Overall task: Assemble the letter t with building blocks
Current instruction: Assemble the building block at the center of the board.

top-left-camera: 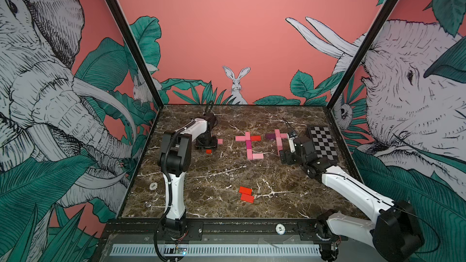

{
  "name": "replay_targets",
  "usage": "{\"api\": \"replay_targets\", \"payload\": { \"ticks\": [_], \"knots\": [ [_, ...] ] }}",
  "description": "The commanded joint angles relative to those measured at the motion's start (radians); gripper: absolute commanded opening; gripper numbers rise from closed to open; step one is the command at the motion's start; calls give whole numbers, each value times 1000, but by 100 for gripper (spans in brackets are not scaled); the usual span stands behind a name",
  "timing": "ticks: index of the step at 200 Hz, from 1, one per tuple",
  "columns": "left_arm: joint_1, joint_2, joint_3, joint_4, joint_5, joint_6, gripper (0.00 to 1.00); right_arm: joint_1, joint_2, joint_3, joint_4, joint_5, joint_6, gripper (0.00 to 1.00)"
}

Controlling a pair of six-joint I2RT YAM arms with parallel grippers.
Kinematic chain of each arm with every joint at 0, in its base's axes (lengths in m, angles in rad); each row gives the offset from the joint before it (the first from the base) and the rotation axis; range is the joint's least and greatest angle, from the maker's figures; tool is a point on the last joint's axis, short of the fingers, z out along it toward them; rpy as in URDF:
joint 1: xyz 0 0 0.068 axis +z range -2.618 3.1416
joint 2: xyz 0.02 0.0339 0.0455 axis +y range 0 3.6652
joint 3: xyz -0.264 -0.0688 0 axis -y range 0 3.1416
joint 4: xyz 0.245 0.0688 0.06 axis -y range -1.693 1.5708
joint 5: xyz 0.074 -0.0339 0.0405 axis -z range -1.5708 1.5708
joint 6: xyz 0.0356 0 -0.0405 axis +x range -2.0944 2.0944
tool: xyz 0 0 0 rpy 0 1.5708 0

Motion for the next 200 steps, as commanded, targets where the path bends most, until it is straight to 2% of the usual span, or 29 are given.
{"api": "replay_targets", "payload": {
  "ticks": [1, 49, 98, 121, 152, 178, 200],
  "knots": [
    [-5, -42, -72, 32, 51, 27, 79, 4, 2, 11, 29, -6, 1, 98],
    [-10, -205, -162, 64, 106, 93, 88, 4, 8, 15, 18, 0, 1, 98],
    [-33, -394, -228, 47, 146, 232, 89, 3, 1, 28, -14, 15, 17, 98],
    [-109, -495, -271, 74, 186, 338, 88, 1, -20, 38, -31, 27, 31, 98],
    [-266, -560, -278, 48, 159, 485, 87, -1, -32, 47, -55, 44, 51, 98],
    [-341, -598, -302, 53, 225, 591, 78, -5, -42, 44, -62, 50, 71, 98],
    [-411, -629, -355, 64, 284, 703, 76, -6, -47, 44, -78, 67, 76, 98]
  ]
}}
